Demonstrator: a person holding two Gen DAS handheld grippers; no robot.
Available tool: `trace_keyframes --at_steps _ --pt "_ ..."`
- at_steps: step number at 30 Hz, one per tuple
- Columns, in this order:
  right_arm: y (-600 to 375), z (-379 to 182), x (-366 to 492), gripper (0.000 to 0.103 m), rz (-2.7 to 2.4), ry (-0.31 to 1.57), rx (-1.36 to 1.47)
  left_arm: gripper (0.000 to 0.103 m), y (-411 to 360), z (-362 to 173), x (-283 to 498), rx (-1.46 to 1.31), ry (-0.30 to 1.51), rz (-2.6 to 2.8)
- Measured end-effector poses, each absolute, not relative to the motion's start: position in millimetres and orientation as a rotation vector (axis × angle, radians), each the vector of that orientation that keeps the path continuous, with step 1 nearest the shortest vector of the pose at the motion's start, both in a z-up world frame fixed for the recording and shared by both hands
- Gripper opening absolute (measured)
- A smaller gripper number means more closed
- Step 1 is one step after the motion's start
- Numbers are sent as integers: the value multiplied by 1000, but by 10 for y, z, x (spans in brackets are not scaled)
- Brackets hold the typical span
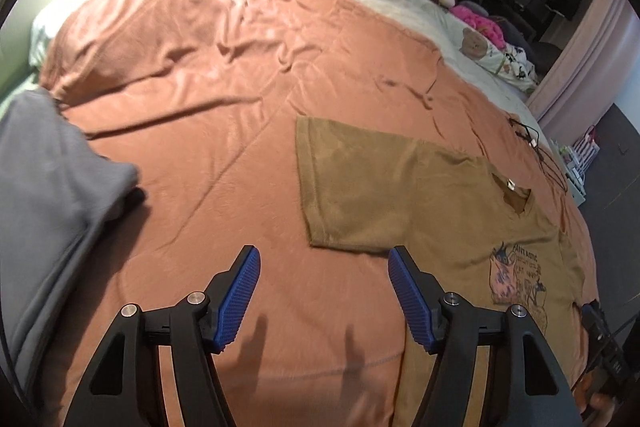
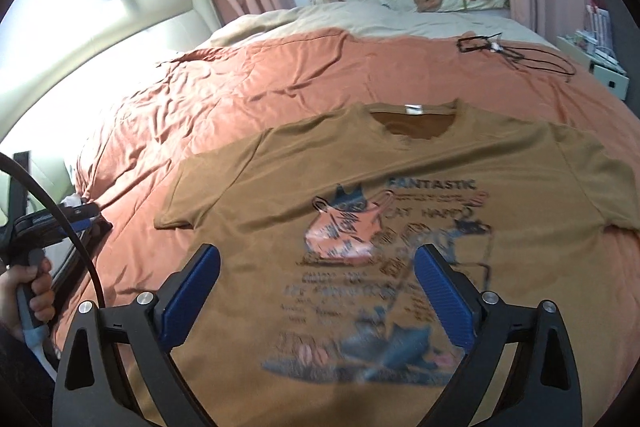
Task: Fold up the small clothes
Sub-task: 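Move the left gripper down to the side edge of the khaki t-shirt, then grasp the shirt side edge with the left gripper and fold it over the body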
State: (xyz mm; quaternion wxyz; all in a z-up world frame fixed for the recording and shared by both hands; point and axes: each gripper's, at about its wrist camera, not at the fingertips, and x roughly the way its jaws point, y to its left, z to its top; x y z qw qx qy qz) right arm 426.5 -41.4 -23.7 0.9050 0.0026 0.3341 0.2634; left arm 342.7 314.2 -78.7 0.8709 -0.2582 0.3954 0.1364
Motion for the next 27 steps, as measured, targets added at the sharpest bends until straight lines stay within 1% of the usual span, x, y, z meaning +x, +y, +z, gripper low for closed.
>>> trace_keyframes --at_steps 3,6,8,11,13,15,16,17,19,23,25,27 --pt "-257 -295 4459 97 558 709 1 67 3221 -895 3670 -566 861 277" --pt "-121 -345 4631 93 575 724 -1 67 3286 -979 3847 -587 881 282" --pt "-32 -386 4742 92 573 735 -7 66 3334 -1040 3972 -594 890 289" --pt "107 -438 4876 92 569 740 -13 60 3404 -1171 4165 -609 930 298" --pt "217 -477 4972 87 572 750 -8 55 3457 -1254 4277 -624 948 295" --pt "330 -521 5058 81 583 768 3 53 3505 -1322 4386 -630 959 295" --pt "376 -546 5099 78 585 778 5 49 3530 -1361 4437 -631 965 297" --pt "412 -569 5136 77 580 787 7 46 3563 -1411 4487 -639 969 299" --pt "459 -616 5218 77 570 799 14 37 3626 -1499 4552 -665 976 311" --pt "554 -737 5374 75 584 831 43 36 3723 -1629 4638 -704 985 322" --pt "603 -792 5447 71 590 848 49 36 3765 -1659 4667 -717 983 323" --pt "663 -853 5531 69 610 873 62 36 3783 -1668 4679 -727 977 322"
